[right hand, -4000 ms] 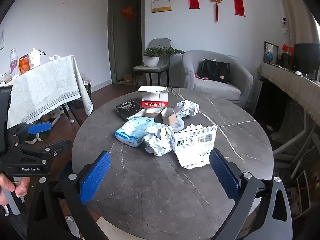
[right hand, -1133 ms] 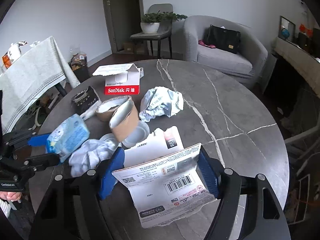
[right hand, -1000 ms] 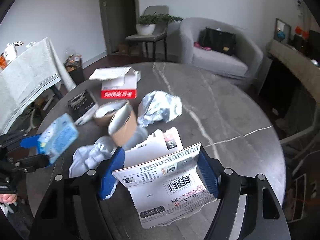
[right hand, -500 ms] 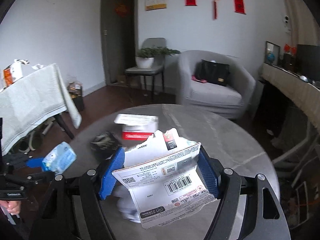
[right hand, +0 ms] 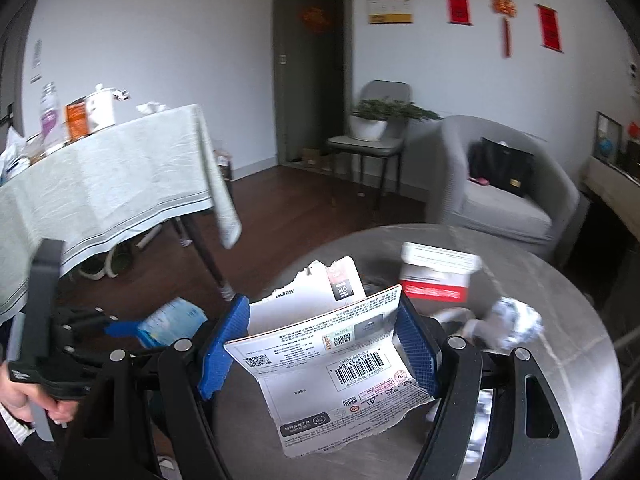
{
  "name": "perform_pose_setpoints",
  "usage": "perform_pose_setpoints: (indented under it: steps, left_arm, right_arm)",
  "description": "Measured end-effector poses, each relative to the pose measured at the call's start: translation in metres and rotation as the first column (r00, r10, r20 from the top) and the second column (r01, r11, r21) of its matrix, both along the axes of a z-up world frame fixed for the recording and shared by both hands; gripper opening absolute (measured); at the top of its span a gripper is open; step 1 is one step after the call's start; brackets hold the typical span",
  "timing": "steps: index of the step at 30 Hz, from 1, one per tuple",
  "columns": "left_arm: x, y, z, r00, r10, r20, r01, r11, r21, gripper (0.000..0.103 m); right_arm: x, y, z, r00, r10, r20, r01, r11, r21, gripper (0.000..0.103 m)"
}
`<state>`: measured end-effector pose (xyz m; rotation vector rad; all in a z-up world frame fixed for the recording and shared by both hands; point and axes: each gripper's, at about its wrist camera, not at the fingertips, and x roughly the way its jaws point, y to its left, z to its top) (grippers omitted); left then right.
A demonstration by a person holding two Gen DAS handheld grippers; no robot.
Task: Collect trash
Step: 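Carry both items over the green bin and open the left tool to drop the wipes pack, then open the right tool over the green bin to drop the white paper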
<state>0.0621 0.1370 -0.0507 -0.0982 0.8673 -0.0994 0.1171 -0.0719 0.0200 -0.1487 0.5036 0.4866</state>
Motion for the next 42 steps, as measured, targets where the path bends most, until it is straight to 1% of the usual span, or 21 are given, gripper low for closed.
perform_pose_setpoints:
  steps: [3, 5, 10, 11, 12, 14, 16, 20, 26, 30, 32, 35, 38, 40, 42]
  left_arm:
    - [-0.002, 0.012, -0.012, 0.999, 0.0, -0.052, 0.001, 1.0, 0.021, 0.053]
    - [-0.001, 0.024, -0.025, 0.995, 0.0, -0.105, 0.001, 1.0, 0.015, 0.053]
    - [0.004, 0.043, -0.055, 0.974, -0.008, -0.227, 0.006, 1.0, -0.009, 0.054]
    - [0.004, 0.045, -0.059, 0.971, -0.008, -0.239, 0.006, 1.0, -0.01, 0.057]
    - [0.004, 0.047, -0.063, 0.968, -0.015, -0.252, 0.012, 1.0, -0.011, 0.062]
    - [0.001, 0.051, -0.066, 0.966, -0.018, -0.257, 0.018, 1.0, 0.0, 0.069]
    - [0.0, 0.053, -0.064, 0.966, -0.018, -0.259, 0.022, 1.0, 0.012, 0.071]
    - [-0.003, 0.068, -0.059, 0.97, 0.01, -0.244, -0.008, 1.0, 0.007, 0.071]
    - [-0.011, 0.096, -0.037, 0.983, 0.083, -0.162, -0.083, 0.997, 0.009, 0.066]
    - [-0.016, 0.108, -0.019, 0.988, 0.117, -0.096, -0.117, 0.993, 0.013, 0.062]
    - [-0.018, 0.112, -0.013, 0.989, 0.129, -0.076, -0.128, 0.992, 0.013, 0.059]
    - [-0.02, 0.118, -0.005, 0.988, 0.145, -0.051, -0.145, 0.989, 0.0, 0.057]
    - [-0.021, 0.121, 0.005, 0.987, 0.16, -0.029, -0.16, 0.987, -0.012, 0.049]
    - [-0.024, 0.121, 0.013, 0.987, 0.161, -0.008, -0.161, 0.987, -0.027, 0.046]
    - [-0.027, 0.121, 0.021, 0.986, 0.165, 0.015, -0.164, 0.986, -0.042, 0.044]
  right_arm:
    - [0.002, 0.028, -0.001, 0.999, 0.046, -0.008, -0.046, 0.999, 0.004, 0.074]
    - [0.003, 0.048, -0.002, 0.997, 0.074, -0.018, -0.074, 0.997, 0.005, 0.074]
    - [0.001, 0.09, -0.008, 0.99, 0.136, -0.049, -0.135, 0.991, 0.023, 0.074]
    - [0.001, 0.096, -0.01, 0.988, 0.143, -0.053, -0.142, 0.99, 0.021, 0.074]
    - [0.001, 0.105, -0.013, 0.986, 0.154, -0.063, -0.153, 0.988, 0.016, 0.074]
    - [0.001, 0.117, -0.018, 0.982, 0.167, -0.082, -0.167, 0.986, 0.013, 0.074]
    - [0.003, 0.129, -0.025, 0.979, 0.176, -0.104, -0.177, 0.984, 0.0, 0.074]
    - [0.006, 0.146, -0.04, 0.972, 0.186, -0.144, -0.191, 0.981, -0.021, 0.074]
    - [0.007, 0.166, -0.056, 0.962, 0.199, -0.185, -0.212, 0.976, -0.048, 0.074]
    - [0.011, 0.181, -0.076, 0.952, 0.199, -0.231, -0.22, 0.973, -0.073, 0.074]
    - [0.012, 0.187, -0.085, 0.947, 0.198, -0.254, -0.225, 0.971, -0.083, 0.074]
    - [0.013, 0.2, -0.103, 0.934, 0.204, -0.292, -0.241, 0.965, -0.099, 0.074]
    - [0.012, 0.207, -0.12, 0.918, 0.211, -0.335, -0.257, 0.962, -0.097, 0.074]
    - [0.009, 0.21, -0.133, 0.903, 0.218, -0.369, -0.267, 0.96, -0.087, 0.074]
    - [0.007, 0.214, -0.146, 0.892, 0.216, -0.396, -0.277, 0.955, -0.103, 0.074]
